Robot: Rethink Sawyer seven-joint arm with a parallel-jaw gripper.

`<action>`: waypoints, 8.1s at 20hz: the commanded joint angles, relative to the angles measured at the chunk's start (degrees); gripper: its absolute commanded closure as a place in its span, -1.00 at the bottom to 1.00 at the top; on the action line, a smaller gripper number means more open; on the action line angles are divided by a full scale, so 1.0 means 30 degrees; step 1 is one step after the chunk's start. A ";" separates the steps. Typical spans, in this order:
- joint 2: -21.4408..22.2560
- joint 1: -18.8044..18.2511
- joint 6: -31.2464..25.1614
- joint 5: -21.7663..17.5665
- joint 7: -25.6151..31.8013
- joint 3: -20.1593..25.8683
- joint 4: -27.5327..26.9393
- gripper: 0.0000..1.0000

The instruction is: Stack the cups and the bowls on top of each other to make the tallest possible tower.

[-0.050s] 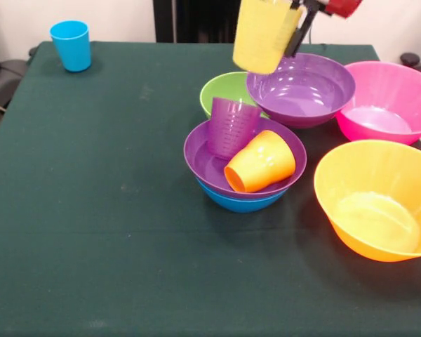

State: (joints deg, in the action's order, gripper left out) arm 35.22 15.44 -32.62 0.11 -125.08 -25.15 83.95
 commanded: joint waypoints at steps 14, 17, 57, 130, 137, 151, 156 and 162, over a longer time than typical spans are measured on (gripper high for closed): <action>0.0154 -0.1308 0.2271 0.1080 -0.2175 0.4710 0.3918 1.00; 0.0096 -0.1458 0.2612 0.1048 -0.1975 0.4857 0.4079 1.00; 0.3142 -0.3528 0.3082 0.1808 -0.0977 0.6869 0.7281 1.00; -0.0901 -0.1359 0.1390 0.1537 -0.2856 0.3584 0.3011 1.00; -0.1054 -0.0961 0.0461 0.2507 -0.3235 0.3694 0.2199 1.00; -0.1002 -0.0920 0.1228 0.3132 -0.2708 0.3809 0.2676 1.00; -0.1368 -0.0653 0.1181 0.2832 -0.2783 0.3214 0.2444 1.00; -0.2488 -0.0195 0.0997 0.2911 -0.3288 0.2388 0.1359 1.00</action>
State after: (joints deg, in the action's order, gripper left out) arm 31.94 13.24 -26.18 8.48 -125.08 -19.47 92.06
